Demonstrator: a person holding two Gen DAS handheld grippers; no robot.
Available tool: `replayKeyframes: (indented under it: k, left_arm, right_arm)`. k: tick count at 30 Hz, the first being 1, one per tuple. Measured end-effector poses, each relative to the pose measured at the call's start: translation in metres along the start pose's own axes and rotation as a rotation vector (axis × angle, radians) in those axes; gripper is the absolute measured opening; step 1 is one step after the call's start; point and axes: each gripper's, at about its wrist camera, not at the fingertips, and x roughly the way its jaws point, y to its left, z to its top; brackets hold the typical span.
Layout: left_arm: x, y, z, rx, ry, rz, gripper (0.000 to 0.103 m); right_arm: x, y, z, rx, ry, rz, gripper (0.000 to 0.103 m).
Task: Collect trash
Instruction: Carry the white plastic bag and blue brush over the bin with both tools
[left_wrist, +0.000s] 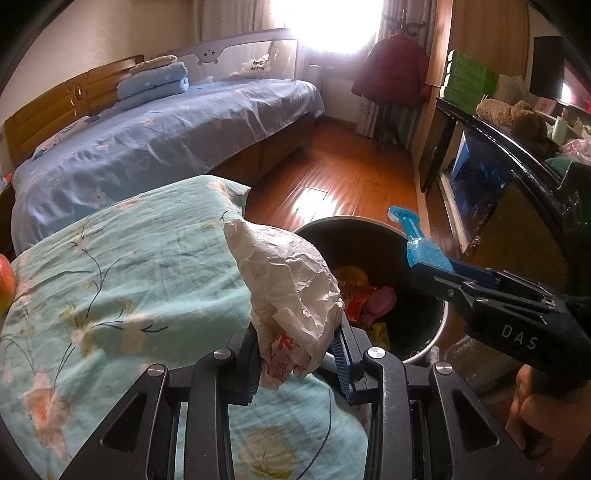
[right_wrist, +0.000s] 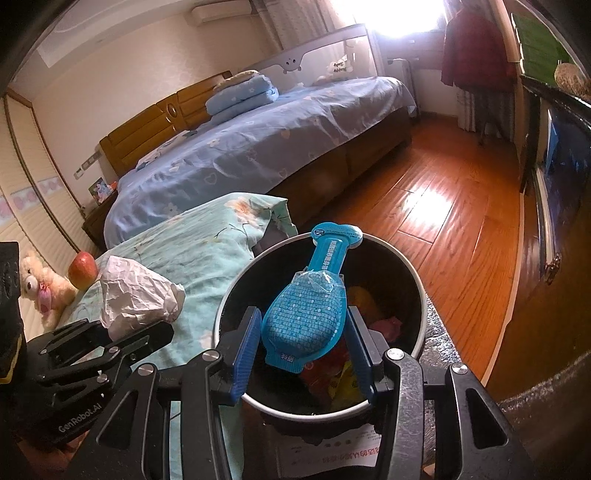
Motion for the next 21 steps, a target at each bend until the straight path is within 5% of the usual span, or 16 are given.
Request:
replayKeyframes:
  k: [21]
  left_arm:
    - [0.017, -0.008, 0.009, 0.009, 0.009, -0.003, 0.032]
  right_arm:
    - [0.009, -0.012, 0.008, 0.014, 0.011, -0.004, 0.047]
